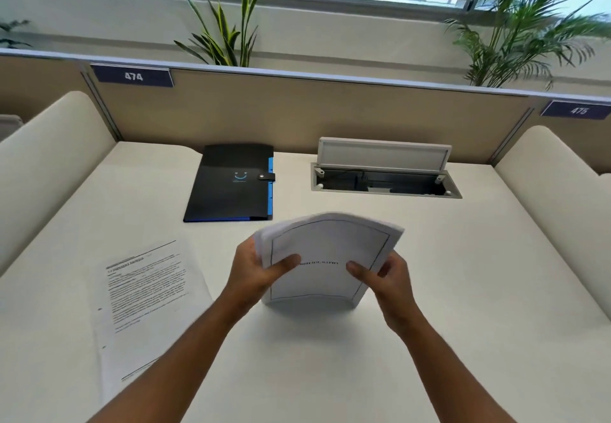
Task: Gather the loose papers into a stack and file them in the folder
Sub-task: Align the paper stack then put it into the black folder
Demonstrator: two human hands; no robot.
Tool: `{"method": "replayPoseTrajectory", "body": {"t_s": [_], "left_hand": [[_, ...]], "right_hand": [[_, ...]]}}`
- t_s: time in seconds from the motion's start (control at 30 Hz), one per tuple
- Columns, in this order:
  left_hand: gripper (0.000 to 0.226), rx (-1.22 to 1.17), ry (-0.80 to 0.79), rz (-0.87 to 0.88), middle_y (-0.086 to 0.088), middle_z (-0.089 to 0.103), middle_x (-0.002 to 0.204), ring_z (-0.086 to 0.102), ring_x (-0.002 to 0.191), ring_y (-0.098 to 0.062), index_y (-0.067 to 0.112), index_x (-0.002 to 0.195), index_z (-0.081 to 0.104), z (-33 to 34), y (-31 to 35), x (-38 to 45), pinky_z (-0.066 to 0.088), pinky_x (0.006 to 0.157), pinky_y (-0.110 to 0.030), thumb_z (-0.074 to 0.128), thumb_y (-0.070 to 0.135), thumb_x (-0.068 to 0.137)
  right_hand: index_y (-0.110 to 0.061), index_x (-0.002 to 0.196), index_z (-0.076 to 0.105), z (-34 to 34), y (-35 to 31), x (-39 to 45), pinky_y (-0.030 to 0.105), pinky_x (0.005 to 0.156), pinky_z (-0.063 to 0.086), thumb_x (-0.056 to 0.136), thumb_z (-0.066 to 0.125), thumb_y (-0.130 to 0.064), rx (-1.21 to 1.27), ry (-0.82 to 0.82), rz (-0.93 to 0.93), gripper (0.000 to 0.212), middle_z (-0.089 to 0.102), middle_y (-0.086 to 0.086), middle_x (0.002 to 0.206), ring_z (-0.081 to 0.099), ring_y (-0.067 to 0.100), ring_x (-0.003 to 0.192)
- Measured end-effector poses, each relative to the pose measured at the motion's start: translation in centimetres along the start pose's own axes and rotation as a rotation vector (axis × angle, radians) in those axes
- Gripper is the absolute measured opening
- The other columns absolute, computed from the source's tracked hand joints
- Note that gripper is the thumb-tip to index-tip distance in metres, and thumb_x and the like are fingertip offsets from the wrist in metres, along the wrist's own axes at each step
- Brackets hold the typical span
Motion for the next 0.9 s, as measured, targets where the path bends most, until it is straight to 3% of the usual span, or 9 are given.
{"method": "replayPoseTrajectory", "body": {"t_s": [0.2,0.3,0.37,0.47,0.63,0.77,0.83,0.9], "left_hand": [[0.050,-0.028,0.020,0.006,0.014,0.071,0.102,0.067,0.099,-0.010,0.057,0.106,0.063,0.8,0.4,0.0,0.059,0.068,-0.025,0.087,0.047,0.063],[0.056,0.019,0.021,-0.027,0.030,0.064,0.100,0.059,0.100,0.008,0.071,0.101,0.053,1.3,-0.1,-0.7,0.055,0.062,-0.017,0.086,0.048,0.063],[0.053,0.019,0.044,-0.022,0.032,0.064,0.098,0.059,0.097,0.010,0.073,0.099,0.053,1.7,-0.1,-0.8,0.054,0.059,-0.015,0.083,0.051,0.062],[0.049,0.009,0.085,0.010,0.031,0.067,0.096,0.064,0.093,0.007,0.072,0.098,0.055,2.4,0.9,-0.8,0.055,0.060,-0.016,0.084,0.053,0.063],[0.032,0.009,0.126,0.112,0.015,0.073,0.093,0.070,0.088,-0.011,0.056,0.098,0.066,1.2,1.9,-0.3,0.060,0.063,-0.029,0.079,0.053,0.070],[0.047,0.071,0.092,0.053,0.037,0.064,0.094,0.061,0.094,0.011,0.074,0.097,0.053,2.7,0.9,-1.3,0.053,0.060,-0.012,0.078,0.039,0.077],[0.034,0.062,0.146,0.062,0.030,0.068,0.091,0.066,0.090,0.003,0.067,0.095,0.060,2.4,0.7,-0.8,0.054,0.058,-0.014,0.073,0.039,0.080],[0.012,0.027,0.168,0.036,0.014,0.074,0.089,0.071,0.085,-0.015,0.045,0.092,0.070,1.7,0.2,0.0,0.057,0.060,-0.022,0.071,0.041,0.081]], "right_hand": [[-0.024,0.120,0.073,0.6,-0.1,0.0,0.032,0.080,0.061,0.075,0.088,-0.026,0.078,-0.059,0.003,0.047,0.077,0.010,0.116,0.075,0.025,0.105],[-0.031,0.115,0.075,1.2,0.5,-0.4,0.037,0.084,0.061,0.069,0.091,-0.027,0.030,-0.070,0.052,0.048,0.078,0.008,0.114,0.074,0.028,0.108],[-0.031,0.112,0.076,1.4,0.6,-0.4,0.036,0.082,0.062,0.069,0.090,-0.031,0.013,-0.020,0.040,0.045,0.079,0.006,0.111,0.075,0.029,0.105],[-0.028,0.116,0.075,2.3,-0.4,0.3,0.031,0.076,0.063,0.075,0.088,-0.025,0.012,0.021,-0.004,0.043,0.079,0.003,0.110,0.076,0.023,0.100],[-0.025,0.101,0.078,1.3,-1.4,1.3,0.027,0.070,0.061,0.075,0.085,-0.021,0.034,0.144,-0.065,0.028,0.081,0.001,0.099,0.077,0.018,0.089],[-0.035,0.114,0.071,2.7,0.9,0.4,0.026,0.076,0.062,0.082,0.086,-0.015,-0.053,0.074,0.002,0.041,0.078,-0.006,0.108,0.073,0.010,0.101],[-0.035,0.102,0.079,2.3,0.5,0.6,0.026,0.073,0.061,0.082,0.085,-0.018,-0.023,0.111,-0.005,0.027,0.081,-0.002,0.102,0.076,0.013,0.094],[-0.029,0.093,0.083,1.0,0.0,1.0,0.030,0.071,0.061,0.082,0.084,-0.020,0.013,0.150,-0.020,0.015,0.082,0.003,0.096,0.078,0.018,0.086]]}}
Point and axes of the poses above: each hand's wrist, its own x-axis towards the middle knuckle, its own z-axis out of the palm, y = z × x, the point moved 4 cm from there along x, towards the middle knuckle
